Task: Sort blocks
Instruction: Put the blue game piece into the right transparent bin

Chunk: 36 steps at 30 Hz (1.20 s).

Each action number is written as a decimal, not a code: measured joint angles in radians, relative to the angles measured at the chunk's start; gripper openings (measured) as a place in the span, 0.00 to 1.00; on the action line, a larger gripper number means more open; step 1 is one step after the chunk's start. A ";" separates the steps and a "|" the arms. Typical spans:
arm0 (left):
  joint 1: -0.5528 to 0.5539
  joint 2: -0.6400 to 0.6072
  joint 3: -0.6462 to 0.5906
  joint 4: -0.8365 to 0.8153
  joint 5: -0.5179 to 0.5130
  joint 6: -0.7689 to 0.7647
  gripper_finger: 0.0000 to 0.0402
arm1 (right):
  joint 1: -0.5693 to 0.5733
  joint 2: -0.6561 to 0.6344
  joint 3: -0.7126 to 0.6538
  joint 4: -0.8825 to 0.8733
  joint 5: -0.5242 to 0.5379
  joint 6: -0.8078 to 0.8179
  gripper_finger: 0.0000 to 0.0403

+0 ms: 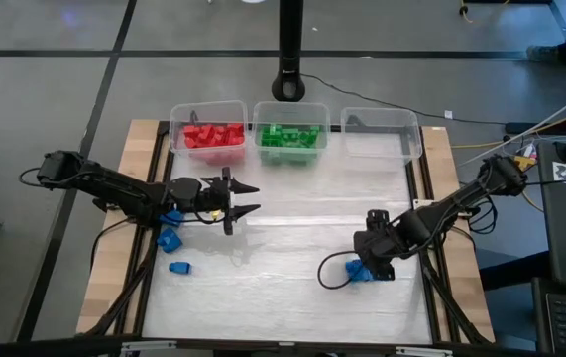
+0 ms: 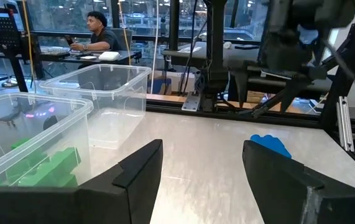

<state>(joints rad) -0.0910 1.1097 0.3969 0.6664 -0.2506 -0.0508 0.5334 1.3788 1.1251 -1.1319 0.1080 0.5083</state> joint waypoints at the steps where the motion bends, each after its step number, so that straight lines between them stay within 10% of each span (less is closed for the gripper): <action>1: 0.000 0.000 0.000 0.000 0.000 0.000 0.53 | 0.011 0.000 -0.016 0.012 -0.007 0.016 0.98; 36: 0.000 0.000 0.000 0.000 0.000 0.001 0.53 | 0.174 0.216 -0.205 0.268 -0.045 0.124 0.99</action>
<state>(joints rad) -0.0910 1.1095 0.3969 0.6663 -0.2508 -0.0494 0.7074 1.5944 0.9203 -0.8639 0.0635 0.6325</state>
